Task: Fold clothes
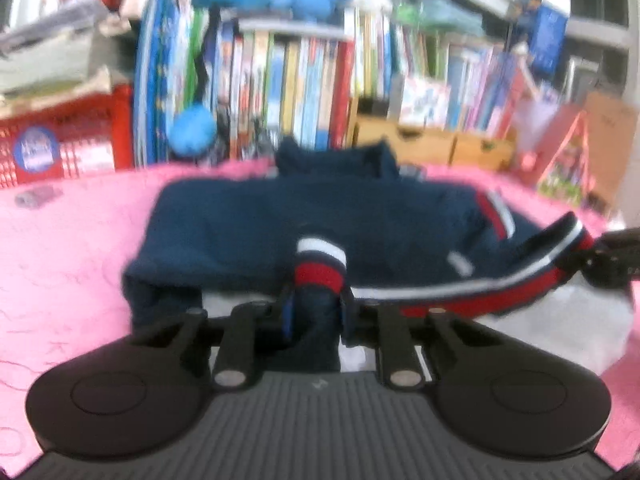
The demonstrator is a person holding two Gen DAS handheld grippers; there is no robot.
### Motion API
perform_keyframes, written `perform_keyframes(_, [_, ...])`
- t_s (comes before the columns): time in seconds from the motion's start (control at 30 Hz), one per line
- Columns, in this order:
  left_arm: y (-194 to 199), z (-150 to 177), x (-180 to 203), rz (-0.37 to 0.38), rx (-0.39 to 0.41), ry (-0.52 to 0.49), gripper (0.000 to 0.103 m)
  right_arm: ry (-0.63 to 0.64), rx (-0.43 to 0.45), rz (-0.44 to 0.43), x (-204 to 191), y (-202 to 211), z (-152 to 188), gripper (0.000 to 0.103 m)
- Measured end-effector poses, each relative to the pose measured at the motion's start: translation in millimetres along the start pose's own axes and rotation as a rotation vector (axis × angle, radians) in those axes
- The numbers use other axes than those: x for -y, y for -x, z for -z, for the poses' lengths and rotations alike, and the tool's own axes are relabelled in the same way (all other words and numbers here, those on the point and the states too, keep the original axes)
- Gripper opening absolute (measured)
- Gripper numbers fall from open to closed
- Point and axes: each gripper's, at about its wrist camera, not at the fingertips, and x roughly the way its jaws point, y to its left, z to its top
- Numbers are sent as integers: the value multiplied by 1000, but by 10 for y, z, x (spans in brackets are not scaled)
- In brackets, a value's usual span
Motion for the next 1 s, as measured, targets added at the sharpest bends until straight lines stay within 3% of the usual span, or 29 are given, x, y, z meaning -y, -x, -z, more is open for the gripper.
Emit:
perform_keyframes(0.07, [147,-149,5,3,58,-8,19,20,64,-2,-21,150,-134,20])
perform_keyframes(0.2, [129,-743,-29,-48,177,-120,20,96,192,17,24,272,-617,20])
perform_keyframes(0.37, [-608,-1331,-178,-149,176,-155,21,120,272,69,406,-189,-1366,20])
perform_keyframes(0.5, [-1350,-1408,-363,-202,86,-138,21,95,201,122,653,-1037,-1606,20])
perform_keyframes(0.63, [-1999,-1239,-505,-236,-23,-138,21,102,87,164,795,-1757,-1510,20])
perform_keyframes(0.77, [-2266,-936,-567,-280,-90,-192,30,107,-15,188,879,-2167,-1256,23])
perform_keyframes(0.9, [-2331,-899,-597,-294,-144,-190,35,186,-82,234,824,-2377,-1077,27])
perform_keyframes(1.0, [-2306,-915,-624,-306,-141,-191,41,212,-71,296,769,-2436,-1078,42])
